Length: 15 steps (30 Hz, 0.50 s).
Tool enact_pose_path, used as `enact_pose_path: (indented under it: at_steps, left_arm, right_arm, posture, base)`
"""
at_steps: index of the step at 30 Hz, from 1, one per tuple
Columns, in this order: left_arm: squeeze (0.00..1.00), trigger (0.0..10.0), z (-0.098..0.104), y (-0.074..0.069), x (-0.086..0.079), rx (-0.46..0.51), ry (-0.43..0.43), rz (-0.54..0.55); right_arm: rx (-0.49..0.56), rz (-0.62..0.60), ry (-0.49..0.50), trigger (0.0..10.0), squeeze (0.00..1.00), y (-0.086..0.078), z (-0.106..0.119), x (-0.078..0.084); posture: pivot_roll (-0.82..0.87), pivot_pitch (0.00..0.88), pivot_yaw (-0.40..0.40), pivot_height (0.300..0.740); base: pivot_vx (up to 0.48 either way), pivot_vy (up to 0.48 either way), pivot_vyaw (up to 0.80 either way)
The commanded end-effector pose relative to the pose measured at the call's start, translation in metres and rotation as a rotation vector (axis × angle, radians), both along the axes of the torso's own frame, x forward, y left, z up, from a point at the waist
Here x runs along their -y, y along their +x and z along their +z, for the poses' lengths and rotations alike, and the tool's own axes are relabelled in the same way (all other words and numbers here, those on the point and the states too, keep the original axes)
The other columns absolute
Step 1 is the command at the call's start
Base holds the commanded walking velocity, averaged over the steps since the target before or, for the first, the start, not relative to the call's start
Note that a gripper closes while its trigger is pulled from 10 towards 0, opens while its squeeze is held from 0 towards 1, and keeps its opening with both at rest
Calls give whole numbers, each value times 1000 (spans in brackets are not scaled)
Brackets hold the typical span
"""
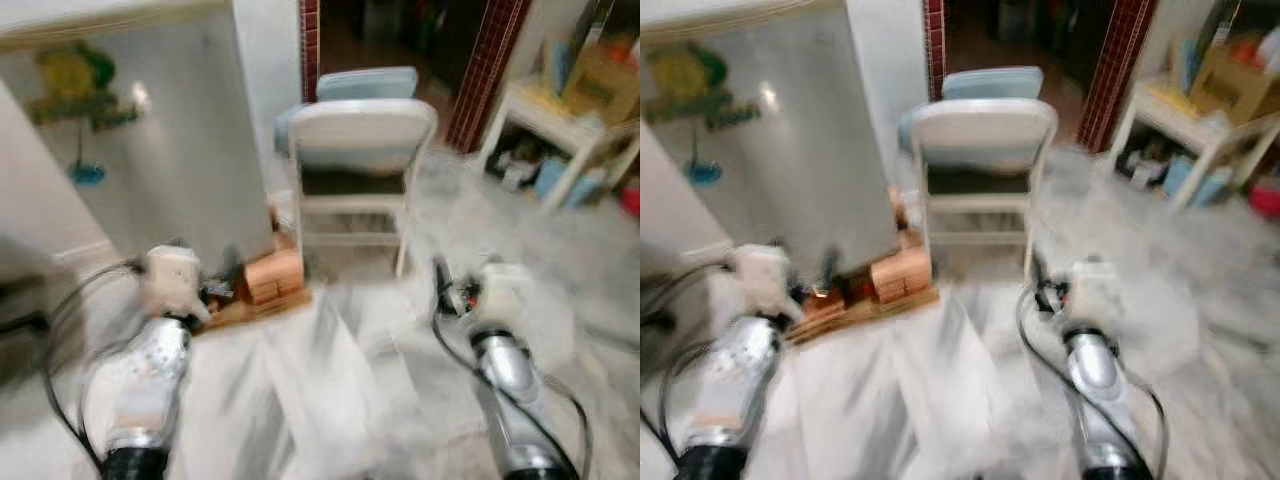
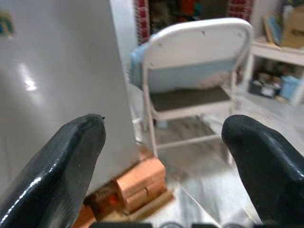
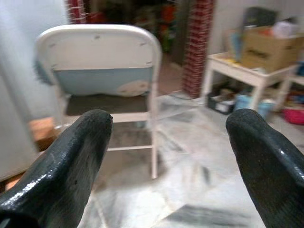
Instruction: Restocking fridge
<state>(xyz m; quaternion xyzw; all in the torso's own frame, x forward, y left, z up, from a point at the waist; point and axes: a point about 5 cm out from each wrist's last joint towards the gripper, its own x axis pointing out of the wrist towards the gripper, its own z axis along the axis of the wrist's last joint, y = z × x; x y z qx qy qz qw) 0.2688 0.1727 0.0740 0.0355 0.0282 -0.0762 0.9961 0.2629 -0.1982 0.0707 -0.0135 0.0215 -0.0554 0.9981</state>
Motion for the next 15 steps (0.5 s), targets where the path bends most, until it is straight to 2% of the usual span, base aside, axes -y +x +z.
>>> enact_pose_path:
  at_steps: [1,6,10,15]
  left_arm:
    - [0,10000,4,1,-11,10,21,27]
    - [0,10000,5,3,-9,12,8,26]
    - [0,10000,4,1,-8,8,6,21]
    - [0,10000,0,-3,-8,-6,1,26]
  right_arm:
    - [18,24,8,10000,0,2,3,-8]
    - [16,26,0,10000,0,1,3,-6]
    - [15,25,-3,10000,0,0,3,-5]
    - [2,23,-13,10000,0,-4,0,-3]
  posture:
    - [-33,0,31,740]
    - [-38,0,28,740]
    - [-40,0,26,740]
    - [-39,0,19,740]
  base:
    - [0,480,-800]
    - [0,480,-800]
    - [0,480,-491]
    - [0,480,0]
